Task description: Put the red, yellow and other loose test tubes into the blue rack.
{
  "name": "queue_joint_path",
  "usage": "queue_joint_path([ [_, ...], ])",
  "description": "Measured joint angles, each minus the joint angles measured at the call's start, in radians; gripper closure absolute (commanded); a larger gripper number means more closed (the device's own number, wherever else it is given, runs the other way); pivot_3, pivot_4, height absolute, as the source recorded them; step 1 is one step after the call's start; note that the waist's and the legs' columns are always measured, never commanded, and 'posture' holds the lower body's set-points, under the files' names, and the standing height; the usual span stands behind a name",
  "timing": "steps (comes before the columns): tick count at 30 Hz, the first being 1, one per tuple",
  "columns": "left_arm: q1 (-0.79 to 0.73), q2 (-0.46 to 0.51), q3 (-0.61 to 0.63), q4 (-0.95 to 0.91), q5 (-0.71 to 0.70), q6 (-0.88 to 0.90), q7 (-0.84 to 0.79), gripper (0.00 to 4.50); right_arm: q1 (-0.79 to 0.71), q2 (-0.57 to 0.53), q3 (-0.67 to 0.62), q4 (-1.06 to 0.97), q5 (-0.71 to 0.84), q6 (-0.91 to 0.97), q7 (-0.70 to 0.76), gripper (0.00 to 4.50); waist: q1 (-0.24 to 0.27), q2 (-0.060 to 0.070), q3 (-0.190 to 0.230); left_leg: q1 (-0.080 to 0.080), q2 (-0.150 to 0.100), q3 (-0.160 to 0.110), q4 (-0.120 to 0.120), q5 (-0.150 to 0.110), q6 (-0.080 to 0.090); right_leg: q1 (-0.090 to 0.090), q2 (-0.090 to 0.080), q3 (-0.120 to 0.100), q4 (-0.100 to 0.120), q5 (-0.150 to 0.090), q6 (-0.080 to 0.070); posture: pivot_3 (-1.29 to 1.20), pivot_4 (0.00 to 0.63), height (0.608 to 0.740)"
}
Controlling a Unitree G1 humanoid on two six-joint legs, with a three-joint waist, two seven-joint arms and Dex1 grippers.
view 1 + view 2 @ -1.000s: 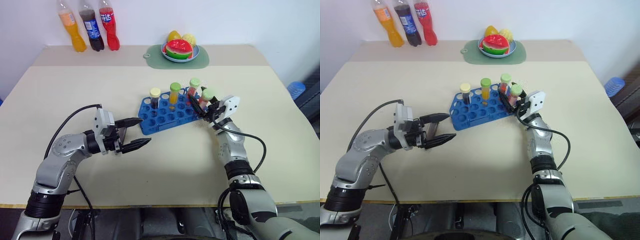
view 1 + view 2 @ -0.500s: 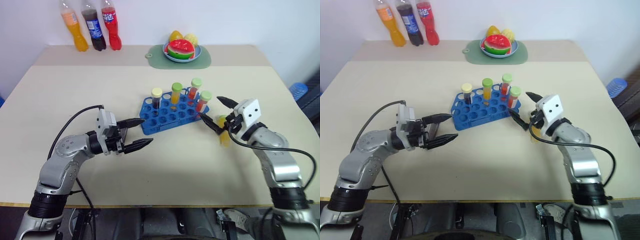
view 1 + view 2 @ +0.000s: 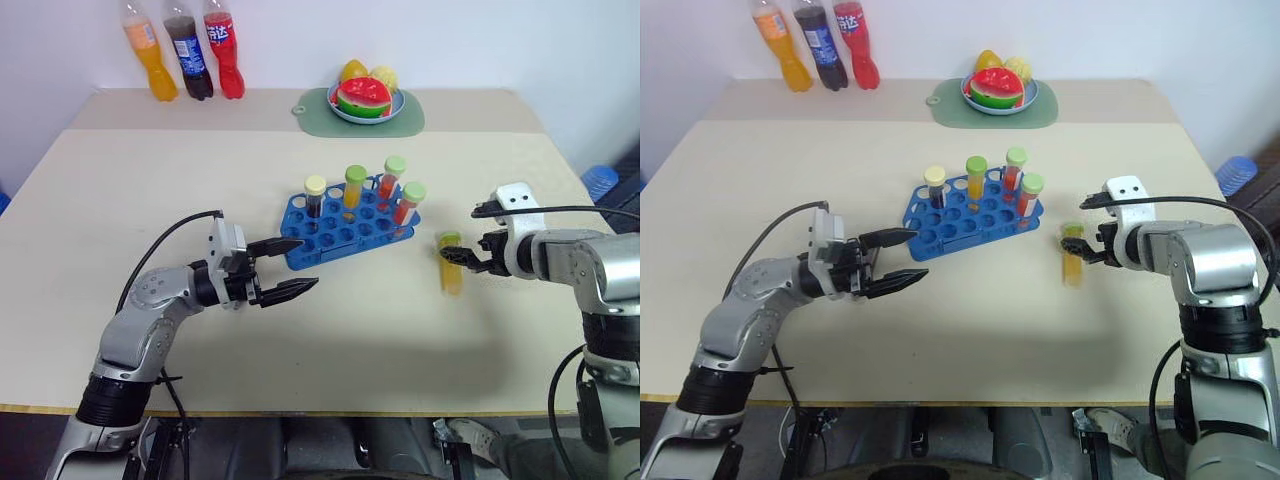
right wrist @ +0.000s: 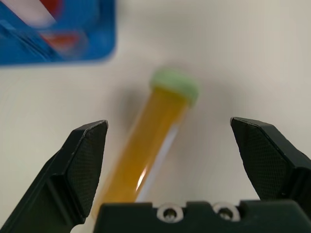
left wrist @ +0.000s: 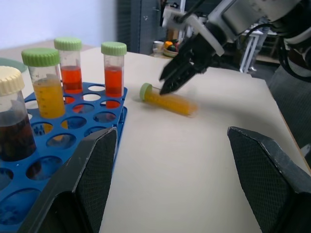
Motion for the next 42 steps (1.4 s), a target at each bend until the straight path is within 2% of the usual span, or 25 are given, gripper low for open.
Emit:
queue_joint_path([
  [2,0.005,0.000,0.001,-0.001,0.001,0.000,0.002,0.72,-0.041,0.007,0.029,0.060,0.003,0.018,0.006,0.03,-0.004,0.000,0.000,0.000,0.000,0.000,0.000,0.000,0.000,0.000,0.000,0.000,0.000,0.000,0.000,0.00,0.150,0.740],
  [4,0.019,-0.001,0.002,-0.007,0.001,0.000,0.008,0.72,-0.078,0.010,0.067,0.120,0.004,0.016,0.016,0.56,-0.004,0.000,0.000,0.000,0.000,0.000,0.000,0.000,0.000,0.000,0.001,0.000,0.000,0.000,0.001,0.00,0.150,0.740],
  [7,0.042,-0.001,0.003,-0.023,0.001,0.000,0.020,0.72,-0.120,0.008,0.105,0.200,-0.015,-0.022,0.028,1.81,-0.005,-0.001,0.000,0.000,0.000,0.000,0.000,0.000,0.000,0.000,0.001,0.000,0.000,0.001,0.002,0.00,0.150,0.740],
  [10,0.050,0.000,0.004,-0.031,0.001,0.000,0.029,0.72,-0.132,0.005,0.133,0.230,-0.029,-0.064,0.043,3.33,-0.007,-0.001,0.000,0.000,0.001,0.000,0.000,0.000,0.000,0.000,0.001,0.000,0.000,0.001,0.002,0.00,0.150,0.740],
  [14,0.056,0.001,0.007,-0.044,0.000,0.000,0.041,0.72,-0.091,-0.044,0.194,0.181,-0.039,-0.159,0.098,3.33,-0.005,-0.001,0.000,0.000,0.001,0.000,0.000,0.000,0.000,0.000,0.001,0.000,0.000,0.001,0.003,0.00,0.150,0.740],
  [16,0.062,0.003,0.010,-0.051,0.000,0.000,0.043,0.72,-0.015,-0.095,0.191,0.096,-0.022,-0.232,0.163,3.33,0.003,-0.001,0.000,-0.001,0.001,-0.001,0.000,0.000,0.000,0.000,0.001,0.000,0.000,0.001,0.003,0.00,0.150,0.740],
  [20,0.066,0.004,0.012,-0.050,0.000,0.000,0.044,0.72,0.151,-0.151,0.070,-0.098,0.067,-0.346,0.294,3.33,0.003,-0.001,0.000,-0.002,0.000,-0.002,0.000,0.000,0.000,-0.001,0.001,-0.001,-0.002,0.002,0.004,0.00,0.150,0.740],
  [23,0.052,0.006,0.010,-0.038,0.000,0.001,0.037,0.72,0.270,-0.137,-0.041,-0.289,0.159,-0.447,0.373,3.33,-0.001,-0.001,0.000,-0.002,0.001,-0.002,0.000,0.000,0.000,-0.001,0.002,-0.002,-0.002,0.002,0.004,0.00,0.150,0.740],
  [26,0.035,0.006,0.009,-0.028,0.000,0.001,0.026,0.72,0.312,0.000,-0.101,-0.390,0.205,-0.598,0.373,3.33,-0.007,-0.002,0.000,0.000,0.002,-0.003,0.000,0.000,0.000,0.000,0.004,-0.001,-0.002,0.002,0.004,0.00,0.150,0.740],
  [28,0.028,0.007,0.010,-0.006,0.000,0.000,0.016,0.72,0.313,0.106,-0.063,-0.392,0.163,-0.755,0.336,3.33,-0.006,-0.002,0.000,0.001,0.002,-0.002,0.000,0.000,0.000,0.000,0.004,-0.001,0.000,0.002,0.004,0.00,0.150,0.740],
  [34,0.031,0.023,0.011,0.043,0.002,0.000,-0.007,0.72,0.264,0.391,0.060,-0.161,0.039,-1.131,0.272,3.33,-0.002,-0.001,0.000,0.001,0.002,-0.002,0.000,0.000,0.000,0.000,0.003,-0.001,0.001,0.002,0.004,0.00,0.150,0.740],
  [39,0.032,0.041,0.016,0.047,0.001,0.001,-0.011,0.72,0.181,0.516,0.068,0.054,-0.040,-1.379,0.194,3.33,-0.001,-0.001,0.000,0.001,0.002,-0.001,0.000,0.000,0.000,0.000,0.002,-0.001,0.002,0.002,0.004,0.00,0.150,0.740],
  [42,0.038,0.047,0.023,0.045,0.001,0.001,-0.007,0.72,0.152,0.541,0.061,0.171,-0.076,-1.501,0.155,3.33,-0.001,-0.001,0.000,0.001,0.002,-0.001,0.000,0.000,0.000,0.000,0.002,-0.001,0.002,0.002,0.004,0.00,0.150,0.740],
])
